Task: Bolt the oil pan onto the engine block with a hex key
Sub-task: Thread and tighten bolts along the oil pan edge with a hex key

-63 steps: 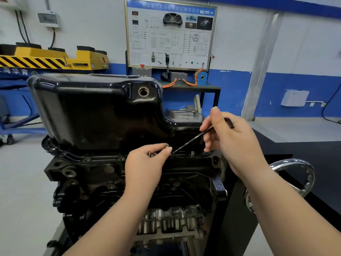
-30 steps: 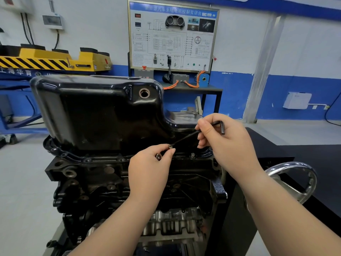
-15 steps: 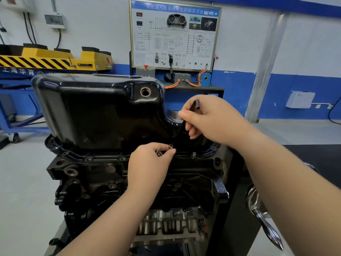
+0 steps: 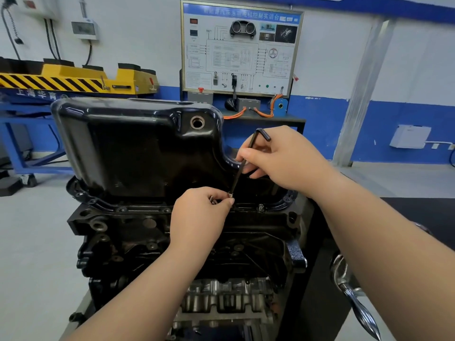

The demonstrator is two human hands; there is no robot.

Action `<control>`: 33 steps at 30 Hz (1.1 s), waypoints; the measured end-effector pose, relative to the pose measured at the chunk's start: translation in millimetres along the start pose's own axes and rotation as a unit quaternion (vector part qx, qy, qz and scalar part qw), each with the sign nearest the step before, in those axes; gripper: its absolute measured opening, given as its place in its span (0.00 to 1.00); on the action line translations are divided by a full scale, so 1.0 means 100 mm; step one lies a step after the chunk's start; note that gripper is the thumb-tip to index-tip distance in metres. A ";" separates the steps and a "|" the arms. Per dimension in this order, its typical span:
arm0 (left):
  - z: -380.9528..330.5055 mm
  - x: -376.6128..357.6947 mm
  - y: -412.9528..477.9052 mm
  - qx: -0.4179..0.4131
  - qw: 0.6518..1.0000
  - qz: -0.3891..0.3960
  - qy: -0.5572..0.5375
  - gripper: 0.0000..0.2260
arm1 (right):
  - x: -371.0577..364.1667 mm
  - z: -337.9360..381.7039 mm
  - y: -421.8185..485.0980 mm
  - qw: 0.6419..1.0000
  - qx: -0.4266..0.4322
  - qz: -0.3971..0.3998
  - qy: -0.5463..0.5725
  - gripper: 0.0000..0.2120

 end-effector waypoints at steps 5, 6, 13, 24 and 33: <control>-0.01 0.00 0.00 0.020 1.000 0.006 -0.015 0.03 | -0.01 0.03 -0.01 1.000 0.013 0.014 -0.007 0.09; -0.01 0.00 0.00 0.029 0.999 0.008 -0.027 0.04 | -0.01 0.03 -0.02 1.000 0.015 0.013 -0.007 0.09; -0.02 0.00 0.03 0.052 0.998 0.022 -0.024 0.03 | -0.03 0.01 -0.04 1.000 0.017 -0.002 0.006 0.10; -0.03 0.00 0.01 0.027 0.999 0.030 -0.005 0.02 | -0.05 -0.05 -0.03 0.999 -0.001 -0.026 0.047 0.08; -0.25 0.08 0.17 -0.012 0.978 0.097 0.186 0.07 | -0.11 -0.06 -0.11 0.997 0.037 -0.060 0.033 0.11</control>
Point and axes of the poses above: each hand's wrist, its own y-axis towards the middle knuckle, its own x-axis out of the back of the hand, z = x × y, the point moved 3 cm from there along y, towards the middle knuckle, and after that the axes turned 12 degrees about -y, right-handed, at the moved point
